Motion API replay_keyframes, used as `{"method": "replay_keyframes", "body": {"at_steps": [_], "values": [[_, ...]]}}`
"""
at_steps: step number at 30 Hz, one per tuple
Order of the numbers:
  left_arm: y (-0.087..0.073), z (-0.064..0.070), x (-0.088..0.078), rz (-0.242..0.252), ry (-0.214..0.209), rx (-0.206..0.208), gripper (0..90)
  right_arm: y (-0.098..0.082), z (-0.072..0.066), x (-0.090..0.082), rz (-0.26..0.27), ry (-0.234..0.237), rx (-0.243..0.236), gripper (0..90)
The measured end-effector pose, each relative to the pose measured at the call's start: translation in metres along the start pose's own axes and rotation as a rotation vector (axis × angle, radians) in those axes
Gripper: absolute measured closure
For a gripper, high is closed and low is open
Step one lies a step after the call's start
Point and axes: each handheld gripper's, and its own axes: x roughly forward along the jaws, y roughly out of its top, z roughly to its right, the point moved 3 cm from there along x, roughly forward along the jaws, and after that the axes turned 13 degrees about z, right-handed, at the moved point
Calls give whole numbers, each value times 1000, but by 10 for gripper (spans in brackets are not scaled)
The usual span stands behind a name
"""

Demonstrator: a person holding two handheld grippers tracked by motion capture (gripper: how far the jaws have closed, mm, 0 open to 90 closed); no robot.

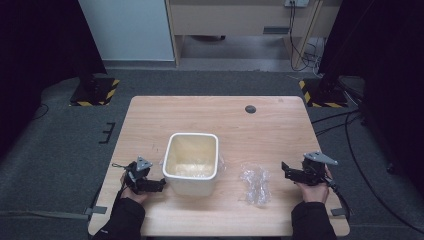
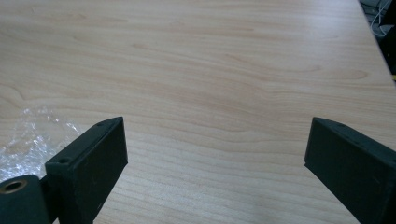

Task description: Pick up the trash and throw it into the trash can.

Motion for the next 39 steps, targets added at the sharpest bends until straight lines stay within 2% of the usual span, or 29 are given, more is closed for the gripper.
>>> {"method": "replay_keyframes", "body": {"at_steps": [3,6,20,24,30,31,34,37,39], "values": [[0,0,0,0,0,0,0,7,2,-9,35,7,21,56],[0,0,0,0,0,0,0,14,0,-17,58,10,4,54],[0,0,0,0,0,0,0,40,-12,-40,141,51,14,42],[0,0,0,0,-1,0,0,47,-20,-45,163,70,10,37],[0,0,0,0,-2,1,0,51,-33,-48,168,107,1,31],[0,0,0,0,-2,1,0,52,-40,-49,170,126,2,31],[0,0,0,0,-2,1,0,52,-46,-49,168,144,-4,32],[0,0,0,0,-2,1,0,51,-58,-48,159,192,-1,32],[0,0,0,0,-2,1,0,49,-63,-46,147,206,1,30]]}}
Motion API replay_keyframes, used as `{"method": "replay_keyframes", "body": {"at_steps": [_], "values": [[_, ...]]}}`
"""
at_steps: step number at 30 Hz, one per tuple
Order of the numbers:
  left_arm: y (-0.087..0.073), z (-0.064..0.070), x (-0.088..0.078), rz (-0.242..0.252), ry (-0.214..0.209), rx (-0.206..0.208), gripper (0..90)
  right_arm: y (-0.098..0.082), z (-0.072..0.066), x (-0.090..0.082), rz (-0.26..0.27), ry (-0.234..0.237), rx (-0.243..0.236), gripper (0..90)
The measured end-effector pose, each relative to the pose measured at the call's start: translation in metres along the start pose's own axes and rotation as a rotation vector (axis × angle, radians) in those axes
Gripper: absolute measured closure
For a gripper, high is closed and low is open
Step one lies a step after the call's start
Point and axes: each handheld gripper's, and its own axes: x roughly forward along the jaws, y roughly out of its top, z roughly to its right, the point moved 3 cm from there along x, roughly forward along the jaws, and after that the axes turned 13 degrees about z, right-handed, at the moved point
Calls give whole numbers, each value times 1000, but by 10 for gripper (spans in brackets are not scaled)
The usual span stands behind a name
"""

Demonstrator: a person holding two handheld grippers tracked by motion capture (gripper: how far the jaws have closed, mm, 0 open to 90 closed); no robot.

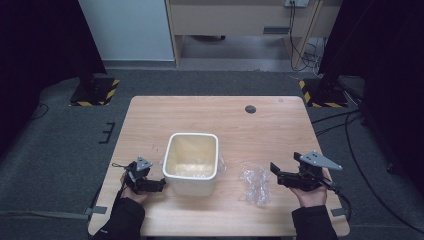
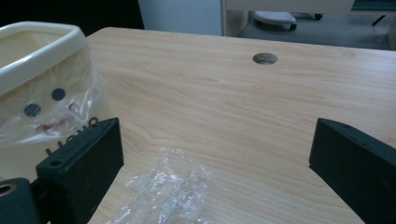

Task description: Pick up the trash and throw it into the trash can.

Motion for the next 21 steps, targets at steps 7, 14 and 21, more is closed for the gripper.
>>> {"method": "replay_keyframes", "body": {"at_steps": [7,14,21], "values": [[0,0,0,0,0,0,0,-10,-14,8,-27,47,7,30],[0,0,0,0,0,0,0,-28,-28,21,-84,80,-5,30],[0,0,0,0,0,0,0,-45,-33,30,-136,88,-10,33]]}}
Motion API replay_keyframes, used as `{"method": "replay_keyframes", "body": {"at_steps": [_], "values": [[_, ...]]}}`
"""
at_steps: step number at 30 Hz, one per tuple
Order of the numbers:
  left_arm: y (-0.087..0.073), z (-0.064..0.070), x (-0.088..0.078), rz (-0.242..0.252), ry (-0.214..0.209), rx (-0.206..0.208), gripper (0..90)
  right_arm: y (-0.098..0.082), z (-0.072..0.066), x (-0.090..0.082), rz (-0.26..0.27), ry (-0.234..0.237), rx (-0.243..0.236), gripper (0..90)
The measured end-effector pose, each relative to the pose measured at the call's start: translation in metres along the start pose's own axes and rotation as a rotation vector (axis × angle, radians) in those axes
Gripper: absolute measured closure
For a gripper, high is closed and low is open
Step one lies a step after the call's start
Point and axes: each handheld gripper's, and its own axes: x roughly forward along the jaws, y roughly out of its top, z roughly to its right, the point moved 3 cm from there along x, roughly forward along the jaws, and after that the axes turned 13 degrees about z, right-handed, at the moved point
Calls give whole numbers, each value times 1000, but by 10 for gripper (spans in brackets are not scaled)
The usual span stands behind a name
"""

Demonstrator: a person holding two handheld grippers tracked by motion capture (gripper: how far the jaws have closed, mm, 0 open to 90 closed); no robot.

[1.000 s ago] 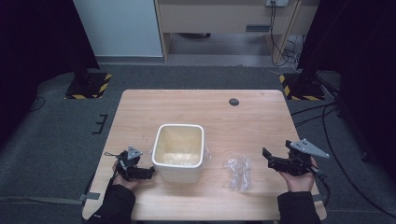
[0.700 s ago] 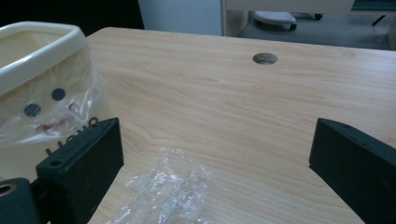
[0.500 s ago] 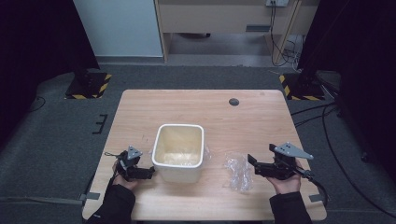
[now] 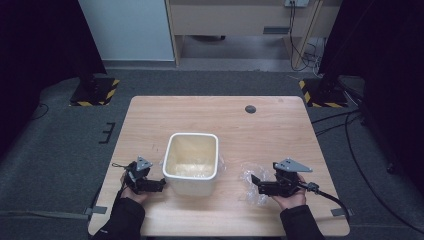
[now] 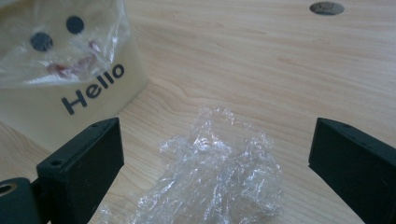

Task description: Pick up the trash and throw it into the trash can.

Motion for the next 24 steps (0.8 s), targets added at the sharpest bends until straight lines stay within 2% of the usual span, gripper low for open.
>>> {"method": "replay_keyframes", "body": {"at_steps": [3,5,6,7,18,24], "values": [[0,0,0,0,0,0,0,-7,-1,4,-19,-2,-2,34],[0,0,0,1,0,0,0,-15,-2,11,-59,-18,-32,31],[0,0,0,1,0,0,0,-15,-2,11,-59,-18,-32,31],[0,0,0,0,0,0,0,-20,-2,15,-90,-21,-46,31],[0,0,0,0,0,0,0,-35,-2,26,-190,-24,-86,43],[0,0,0,0,0,0,0,-43,-3,31,-247,-18,-106,98]]}}
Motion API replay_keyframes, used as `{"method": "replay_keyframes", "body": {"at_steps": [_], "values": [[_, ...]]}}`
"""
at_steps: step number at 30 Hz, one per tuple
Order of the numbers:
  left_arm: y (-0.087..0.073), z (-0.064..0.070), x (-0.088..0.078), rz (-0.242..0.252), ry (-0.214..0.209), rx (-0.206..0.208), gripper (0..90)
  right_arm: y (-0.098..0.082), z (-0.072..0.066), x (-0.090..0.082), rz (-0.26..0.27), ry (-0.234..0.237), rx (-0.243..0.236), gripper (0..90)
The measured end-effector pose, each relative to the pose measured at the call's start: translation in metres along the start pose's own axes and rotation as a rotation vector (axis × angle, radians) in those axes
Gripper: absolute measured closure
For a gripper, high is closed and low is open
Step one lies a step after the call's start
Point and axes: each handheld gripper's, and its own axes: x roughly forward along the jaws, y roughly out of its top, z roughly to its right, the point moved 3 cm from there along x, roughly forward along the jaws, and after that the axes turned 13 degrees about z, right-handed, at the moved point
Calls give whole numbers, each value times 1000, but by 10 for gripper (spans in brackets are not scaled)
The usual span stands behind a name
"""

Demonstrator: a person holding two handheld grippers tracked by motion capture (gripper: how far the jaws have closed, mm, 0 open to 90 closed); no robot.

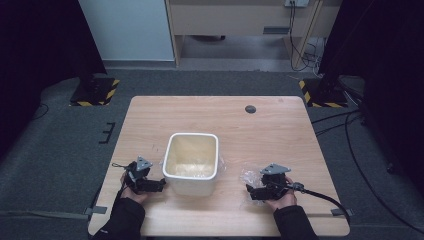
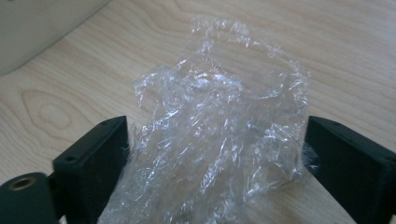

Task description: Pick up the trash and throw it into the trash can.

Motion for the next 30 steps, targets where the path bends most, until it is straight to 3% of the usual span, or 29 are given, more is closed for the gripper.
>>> {"method": "replay_keyframes", "body": {"at_steps": [11,16,24,29,30], "values": [[0,0,0,0,0,0,0,0,1,-2,-47,51,-4,441],[0,0,0,0,0,0,0,2,2,-3,-46,63,-10,549],[0,0,0,0,0,0,0,11,5,-13,24,68,5,600],[0,0,0,0,-1,1,0,26,7,-32,129,87,51,599],[0,0,0,0,-1,1,0,26,7,-32,129,87,51,599]]}}
